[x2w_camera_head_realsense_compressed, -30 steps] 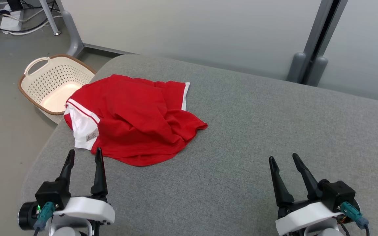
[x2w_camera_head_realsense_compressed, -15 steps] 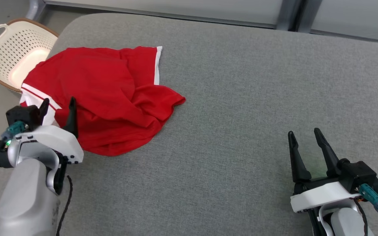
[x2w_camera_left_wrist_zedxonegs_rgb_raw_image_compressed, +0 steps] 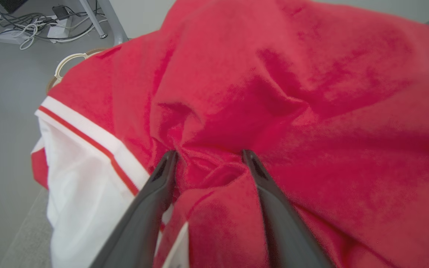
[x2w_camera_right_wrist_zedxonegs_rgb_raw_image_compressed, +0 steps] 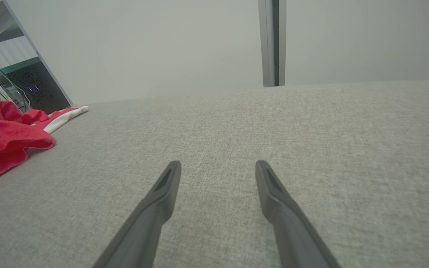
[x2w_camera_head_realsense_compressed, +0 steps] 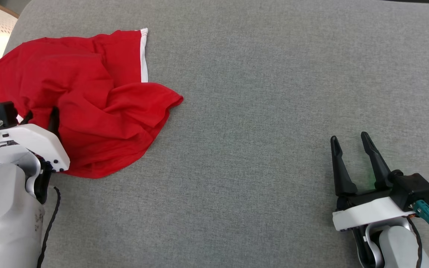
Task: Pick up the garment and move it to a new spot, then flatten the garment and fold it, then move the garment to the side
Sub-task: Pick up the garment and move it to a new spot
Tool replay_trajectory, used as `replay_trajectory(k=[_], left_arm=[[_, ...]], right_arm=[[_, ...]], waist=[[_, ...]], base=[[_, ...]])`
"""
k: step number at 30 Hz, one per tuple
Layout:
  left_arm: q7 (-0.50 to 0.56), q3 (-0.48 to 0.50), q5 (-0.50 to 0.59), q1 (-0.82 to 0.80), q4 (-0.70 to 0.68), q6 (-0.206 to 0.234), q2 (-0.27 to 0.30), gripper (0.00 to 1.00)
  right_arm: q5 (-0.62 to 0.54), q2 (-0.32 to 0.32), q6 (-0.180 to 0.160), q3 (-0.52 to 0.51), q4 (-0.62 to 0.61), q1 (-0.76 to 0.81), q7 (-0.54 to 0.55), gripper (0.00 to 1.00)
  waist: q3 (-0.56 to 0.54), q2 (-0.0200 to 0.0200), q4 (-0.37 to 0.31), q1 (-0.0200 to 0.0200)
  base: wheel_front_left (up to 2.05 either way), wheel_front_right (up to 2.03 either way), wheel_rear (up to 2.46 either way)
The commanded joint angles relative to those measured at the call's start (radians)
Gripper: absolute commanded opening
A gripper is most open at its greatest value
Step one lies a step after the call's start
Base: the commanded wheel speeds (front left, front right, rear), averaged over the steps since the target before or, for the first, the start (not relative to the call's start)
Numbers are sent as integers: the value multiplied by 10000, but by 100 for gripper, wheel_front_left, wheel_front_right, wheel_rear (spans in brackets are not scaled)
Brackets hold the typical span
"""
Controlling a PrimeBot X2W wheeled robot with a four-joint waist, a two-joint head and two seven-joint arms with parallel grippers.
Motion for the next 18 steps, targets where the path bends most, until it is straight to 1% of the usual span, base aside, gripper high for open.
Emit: replay_trajectory(k=[1, 9, 10, 13, 14, 18], left_arm=[[-204, -12, -24, -156, 138, -41, 137, 0], [-1291, -48, -73, -240, 329, -100, 269, 0], [-1291, -48, -73, -240, 329, -100, 269, 0], [-1752, 92, -235, -205, -23, -69, 376, 0], [-1752, 92, -235, -205, -23, -69, 376, 0], [-1946, 289, -516, -67, -721, -101, 388, 0]], right_arm=[[-53, -49, -3, -13, 64, -98, -11, 100], [90, 108, -3, 66, 259, 22, -11, 100], [90, 108, -3, 66, 259, 22, -11, 100], [178, 155, -1, 60, 320, 157, -11, 100], [178, 155, -1, 60, 320, 157, -11, 100], [284, 186, -3, 88, 441, 353, -11, 100]], waist=[[-71, 0, -67, 1], [-732, 0, -151, 1], [-732, 0, -151, 1], [-1270, 0, -175, 1], [-1270, 0, -175, 1], [-1890, 0, -182, 1]], base=[[0, 0, 0], [0, 0, 0], [0, 0, 0], [0, 0, 0], [0, 0, 0], [0, 0, 0]])
